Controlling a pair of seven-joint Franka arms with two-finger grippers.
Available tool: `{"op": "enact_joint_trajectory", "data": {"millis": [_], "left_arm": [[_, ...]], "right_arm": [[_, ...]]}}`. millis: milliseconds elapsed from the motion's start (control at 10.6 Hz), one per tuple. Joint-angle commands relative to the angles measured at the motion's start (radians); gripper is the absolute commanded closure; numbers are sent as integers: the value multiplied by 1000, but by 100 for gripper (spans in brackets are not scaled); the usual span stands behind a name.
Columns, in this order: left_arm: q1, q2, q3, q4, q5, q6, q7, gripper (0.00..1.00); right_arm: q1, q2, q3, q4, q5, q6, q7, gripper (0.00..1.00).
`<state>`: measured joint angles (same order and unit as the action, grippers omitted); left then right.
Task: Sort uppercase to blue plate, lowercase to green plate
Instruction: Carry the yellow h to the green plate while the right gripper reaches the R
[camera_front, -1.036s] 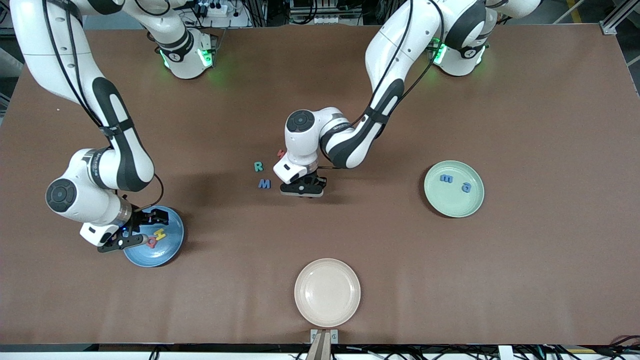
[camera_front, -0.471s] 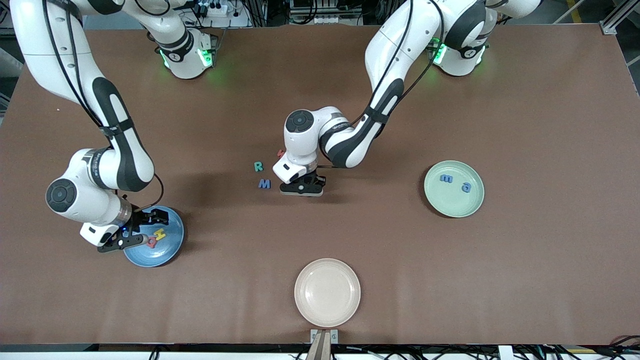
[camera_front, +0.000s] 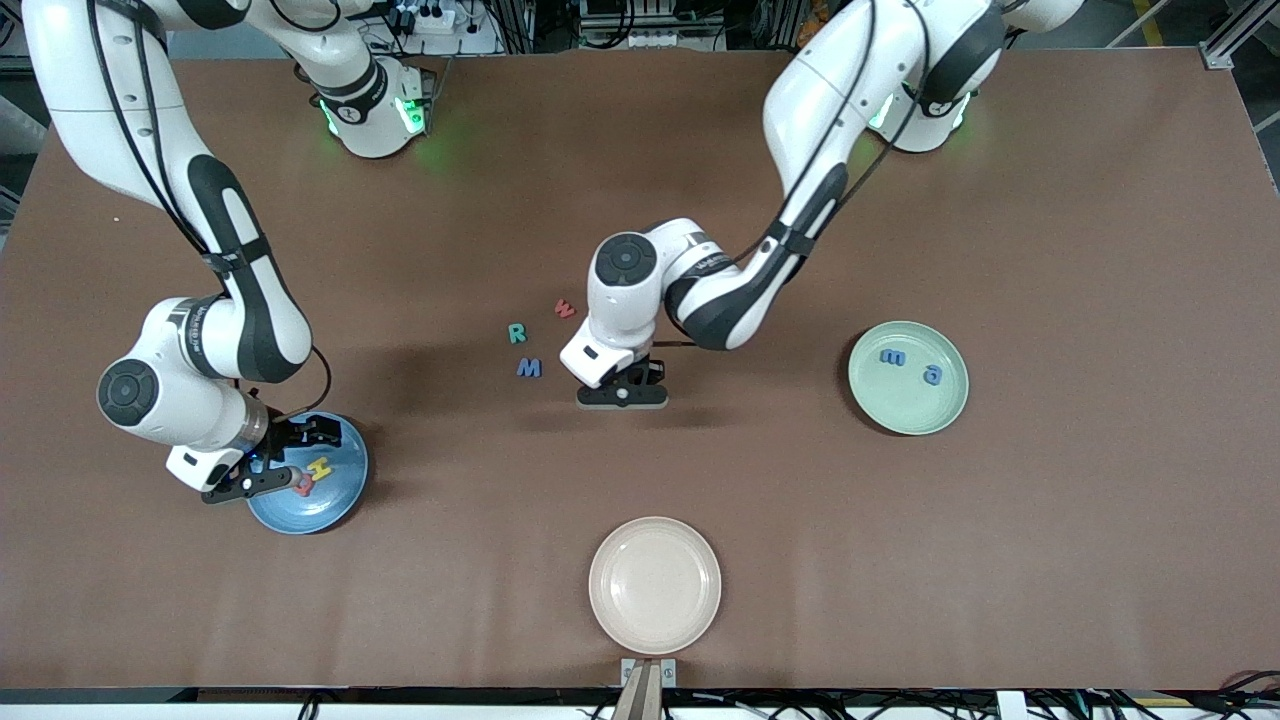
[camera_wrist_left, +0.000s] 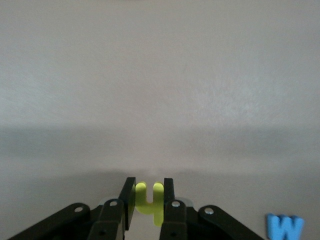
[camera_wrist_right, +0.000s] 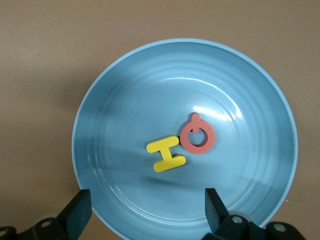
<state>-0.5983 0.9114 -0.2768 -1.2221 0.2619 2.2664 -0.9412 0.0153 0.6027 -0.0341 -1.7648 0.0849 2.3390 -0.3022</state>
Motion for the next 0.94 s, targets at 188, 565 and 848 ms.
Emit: {"op": "enact_joint_trajectory", "data": {"millis": [188, 565, 848], "left_arm": [[334, -130, -275, -42, -20, -220, 137, 87], [721, -147, -595, -127, -7, -428, 254, 87], [992, -305, -731, -366, -12, -430, 375, 87]], "right_arm": [[44, -12, 10, -1, -5, -37, 155, 0], [136, -14, 25, -22, 19, -49, 363, 0], [216, -66, 26, -112, 22, -14, 417, 0]]}}
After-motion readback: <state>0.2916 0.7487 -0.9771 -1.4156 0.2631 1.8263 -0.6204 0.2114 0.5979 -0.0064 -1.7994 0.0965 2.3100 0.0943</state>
